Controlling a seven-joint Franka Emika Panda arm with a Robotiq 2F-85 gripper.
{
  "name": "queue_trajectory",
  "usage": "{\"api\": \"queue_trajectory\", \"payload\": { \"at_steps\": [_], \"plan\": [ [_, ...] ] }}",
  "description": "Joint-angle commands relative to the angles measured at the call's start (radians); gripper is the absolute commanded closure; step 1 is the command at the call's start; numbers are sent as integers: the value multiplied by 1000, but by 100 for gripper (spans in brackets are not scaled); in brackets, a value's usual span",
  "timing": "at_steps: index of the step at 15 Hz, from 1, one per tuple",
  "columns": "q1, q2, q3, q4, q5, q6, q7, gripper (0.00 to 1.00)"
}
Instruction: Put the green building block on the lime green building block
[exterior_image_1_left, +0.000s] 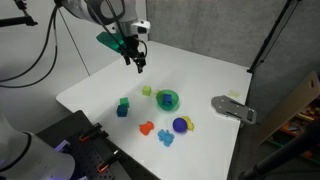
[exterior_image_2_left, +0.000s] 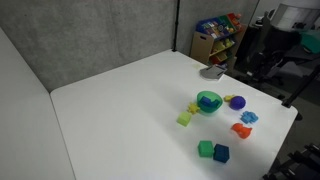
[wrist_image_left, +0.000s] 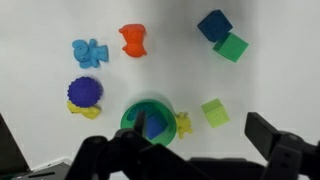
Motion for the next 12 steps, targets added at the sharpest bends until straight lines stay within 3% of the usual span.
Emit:
{"api": "queue_trajectory", "payload": {
  "at_steps": [1, 6, 12],
  "plan": [
    [41, 96, 26, 19, 44, 102, -20, 0],
    [92, 215, 59, 26, 31, 314, -120, 0],
    [97, 235, 65, 20, 28, 334, -94, 0]
  ]
}}
